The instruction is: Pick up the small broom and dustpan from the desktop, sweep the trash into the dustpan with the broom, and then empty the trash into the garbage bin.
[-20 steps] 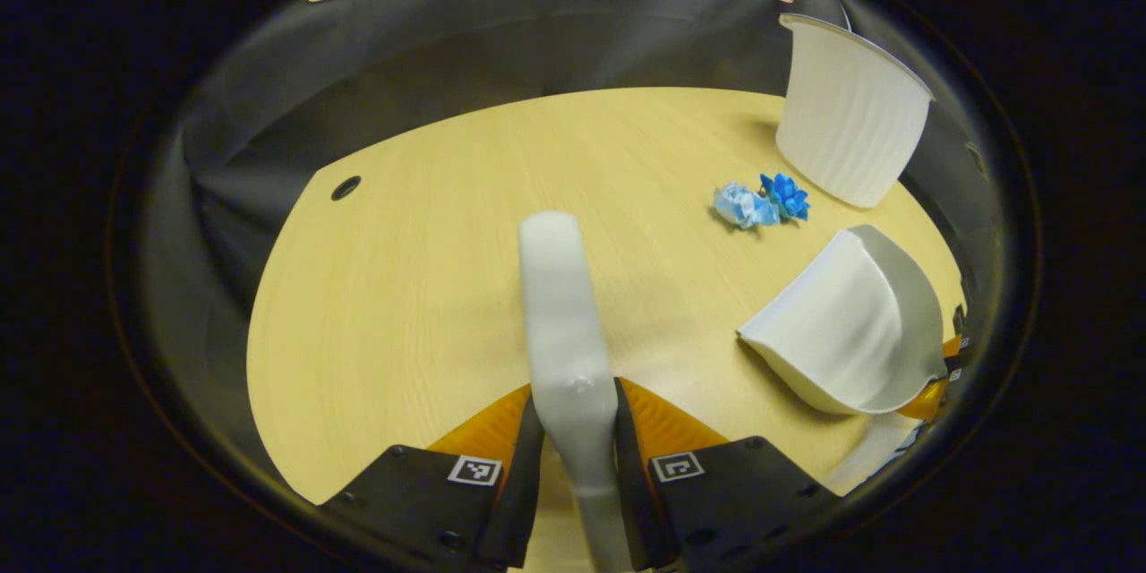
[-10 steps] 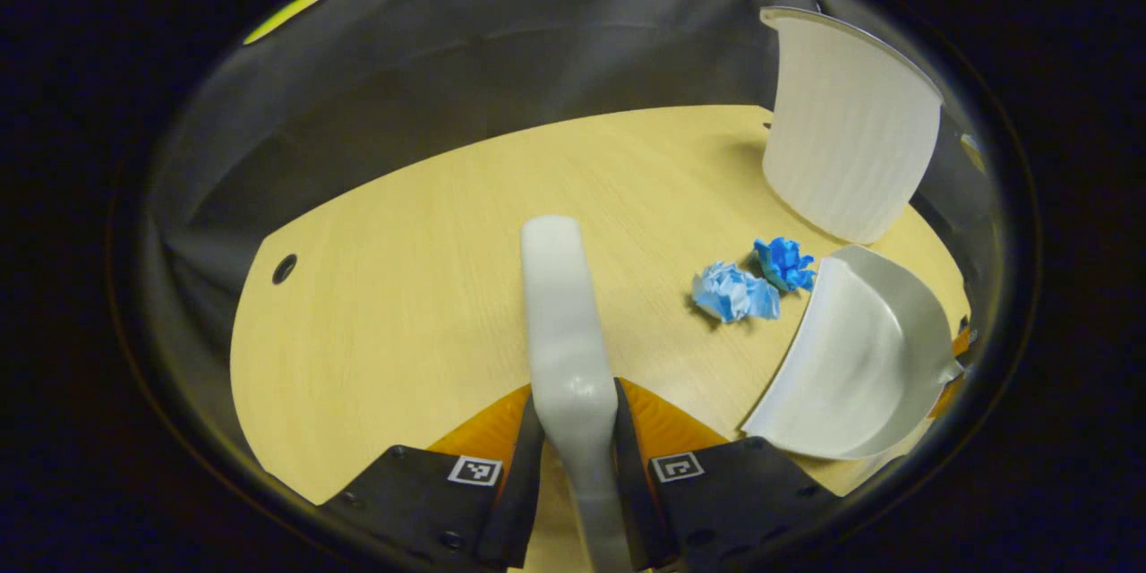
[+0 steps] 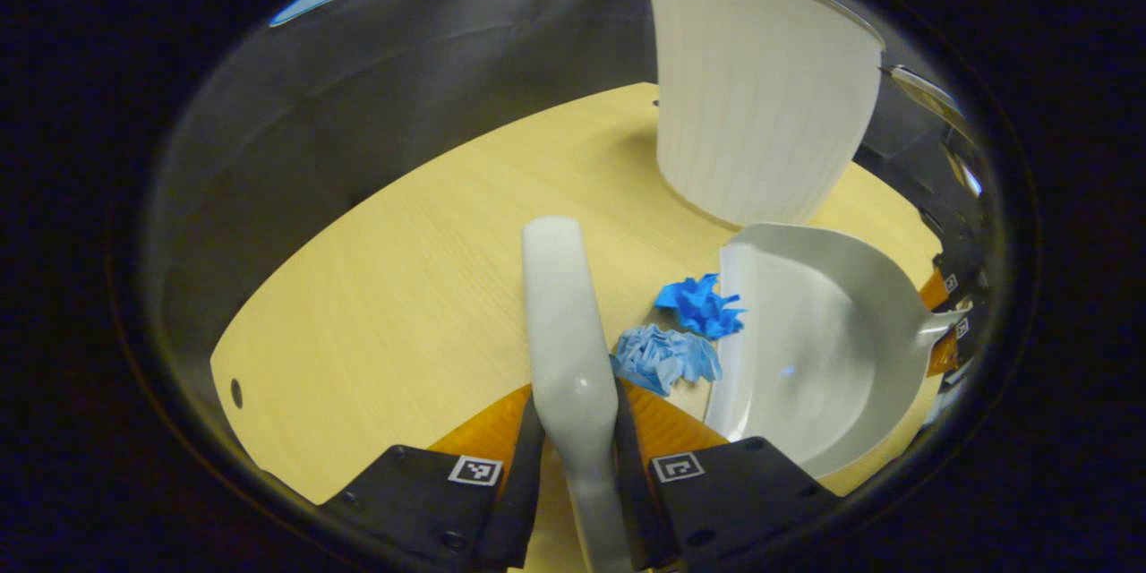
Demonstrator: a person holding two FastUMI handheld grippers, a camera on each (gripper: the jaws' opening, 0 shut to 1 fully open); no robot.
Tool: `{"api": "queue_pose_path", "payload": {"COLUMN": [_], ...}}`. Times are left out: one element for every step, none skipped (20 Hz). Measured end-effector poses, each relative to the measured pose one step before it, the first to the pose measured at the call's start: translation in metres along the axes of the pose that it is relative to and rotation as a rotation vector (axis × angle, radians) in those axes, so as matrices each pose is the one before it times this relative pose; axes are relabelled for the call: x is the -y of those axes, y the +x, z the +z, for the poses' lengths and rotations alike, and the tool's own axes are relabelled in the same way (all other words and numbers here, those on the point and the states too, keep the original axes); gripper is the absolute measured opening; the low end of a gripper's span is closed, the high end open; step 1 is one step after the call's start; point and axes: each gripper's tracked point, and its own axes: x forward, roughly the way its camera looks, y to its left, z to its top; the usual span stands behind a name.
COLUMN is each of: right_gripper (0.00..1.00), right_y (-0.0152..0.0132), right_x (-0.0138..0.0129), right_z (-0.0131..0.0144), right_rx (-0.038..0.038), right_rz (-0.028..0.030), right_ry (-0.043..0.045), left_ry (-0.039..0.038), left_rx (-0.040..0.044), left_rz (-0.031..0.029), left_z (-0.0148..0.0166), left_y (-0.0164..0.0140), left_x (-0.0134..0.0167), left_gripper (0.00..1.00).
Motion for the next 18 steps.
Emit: {"api": "queue_pose_path", "payload": {"right_gripper": [0.32, 0.32, 0.32, 0.32, 0.32, 0.32, 0.32, 0.32, 0.32, 0.32, 0.32, 0.32, 0.32, 0.32, 0.32, 0.32, 0.32, 0.32], "right_y": [-0.00190, -0.00145, -0.00039, 0.00008, 0.00012, 0.00050, -0.00094, -0.00138, 0.00359, 0.00076, 0.00008, -0.00094, -0.00483, 0.00225, 0.00058, 0.00118, 0.00754, 0.00397], "right_x": [-0.00378, 0.00000, 0.00064, 0.00037, -0.00106, -0.00031, -0.00034, 0.00116, 0.00097, -0.00031, -0.00062, -0.00005, -0.00123, -0.00032, 0.00207, -0.00064, 0.00039, 0.00017], "right_z": [0.00260, 0.00288, 0.00047, 0.00080, -0.00041, 0.00109, 0.00135, 0.00139, -0.00396, -0.00040, 0.00245, 0.00283, 0.00486, 0.00308, 0.00121, 0.00223, 0.00124, -0.00179], "right_rx": [0.00399, 0.00586, 0.00682, 0.00898, 0.00398, 0.00704, 0.00710, 0.01029, 0.00430, 0.00261, 0.00517, 0.00367, 0.01041, 0.00352, 0.00926, 0.00848, 0.00446, 0.00485], "right_rz": [0.00045, -0.00003, 0.00047, -0.00050, -0.00082, 0.00229, 0.00410, 0.00023, -0.00029, -0.00177, -0.00205, -0.00201, 0.00101, -0.00272, -0.00567, -0.00488, -0.00042, 0.00021], "right_ry": [-0.00340, -0.00038, 0.00020, 0.00463, 0.00602, 0.00389, 0.00361, 0.00099, 0.00115, -0.00182, -0.00489, -0.00347, 0.00530, 0.00500, 0.00509, 0.01171, 0.01528, 0.01254], "left_ry": [0.02222, 0.01753, 0.00880, 0.00127, -0.00185, -0.00300, -0.00129, 0.00457, 0.00843, 0.00991, 0.01037, 0.00974, 0.00748, 0.00804, 0.00387, -0.00472, -0.00985, -0.00910], "left_rx": [-0.00165, -0.00057, 0.00325, 0.00395, 0.00525, 0.00231, -0.00234, -0.00435, -0.00227, -0.00231, -0.00103, -0.00018, 0.00094, 0.00491, 0.00415, 0.00471, 0.00282, 0.00345], "left_rz": [-0.02635, -0.02293, -0.02449, -0.02175, -0.01990, -0.02414, -0.02364, -0.01744, -0.01174, -0.00939, -0.01052, -0.01188, -0.00775, 0.00093, -0.00129, 0.00117, 0.00307, 0.00491], "left_z": [0.00627, 0.00547, 0.00517, 0.00322, 0.00477, 0.00424, 0.00519, 0.00328, 0.00078, -0.00014, 0.00125, 0.00100, -0.00141, 0.00005, 0.00033, 0.00123, 0.00060, 0.00156], "left_y": [-0.00756, -0.00696, -0.00598, -0.00421, -0.00228, -0.00542, -0.00368, -0.00438, -0.00244, -0.00270, -0.00378, -0.00248, 0.00516, -0.00129, -0.00097, -0.00100, -0.00032, -0.00202], "left_x": [0.00579, 0.00792, 0.00735, 0.00253, 0.00295, 0.00427, 0.00425, 0.00332, 0.00402, 0.00253, 0.00370, 0.00532, 0.00334, -0.00011, -0.00082, -0.00060, -0.00118, -0.00379], "left_gripper": [0.45, 0.43, 0.47, 0.48, 0.49, 0.44, 0.45, 0.47, 0.49, 0.49, 0.49, 0.49, 0.49, 0.49, 0.47, 0.48, 0.48, 0.48]}}
